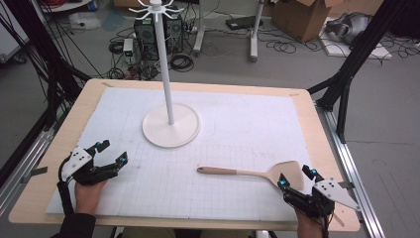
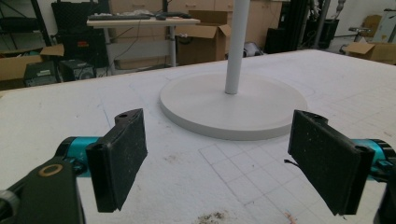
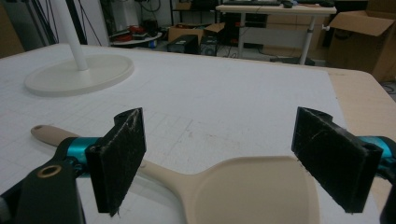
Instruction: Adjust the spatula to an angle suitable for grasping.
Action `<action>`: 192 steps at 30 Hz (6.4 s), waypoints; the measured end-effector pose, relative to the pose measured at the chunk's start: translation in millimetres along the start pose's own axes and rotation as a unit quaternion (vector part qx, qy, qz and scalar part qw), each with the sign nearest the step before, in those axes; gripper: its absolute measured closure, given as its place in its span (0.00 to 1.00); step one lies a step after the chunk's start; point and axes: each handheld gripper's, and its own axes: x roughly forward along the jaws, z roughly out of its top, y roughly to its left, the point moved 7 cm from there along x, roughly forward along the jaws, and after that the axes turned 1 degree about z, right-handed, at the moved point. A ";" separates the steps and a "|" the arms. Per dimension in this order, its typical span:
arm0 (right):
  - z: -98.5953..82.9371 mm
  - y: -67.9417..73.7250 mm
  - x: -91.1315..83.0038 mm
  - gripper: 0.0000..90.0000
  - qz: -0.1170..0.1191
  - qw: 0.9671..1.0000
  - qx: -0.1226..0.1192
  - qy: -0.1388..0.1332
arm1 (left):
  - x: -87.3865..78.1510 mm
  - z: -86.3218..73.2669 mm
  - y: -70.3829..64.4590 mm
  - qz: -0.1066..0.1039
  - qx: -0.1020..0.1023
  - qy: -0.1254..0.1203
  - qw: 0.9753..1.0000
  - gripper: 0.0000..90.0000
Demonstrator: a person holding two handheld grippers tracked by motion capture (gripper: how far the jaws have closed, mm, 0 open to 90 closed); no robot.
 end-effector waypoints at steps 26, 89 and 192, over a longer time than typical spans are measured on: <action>-5.1 -30.2 -22.5 0.90 -0.031 0.999 0.040 0.014 | 2.9 -1.0 -0.8 0.002 0.003 0.013 1.000 0.24; -22.0 -35.1 89.8 1.00 0.042 0.980 -0.068 0.184 | 2.2 -0.9 -0.7 0.002 0.005 0.011 1.000 0.26; 5.8 14.9 62.4 0.19 0.120 0.983 -0.080 0.115 | 116.5 -8.9 -220.6 -0.340 0.186 0.311 0.868 0.68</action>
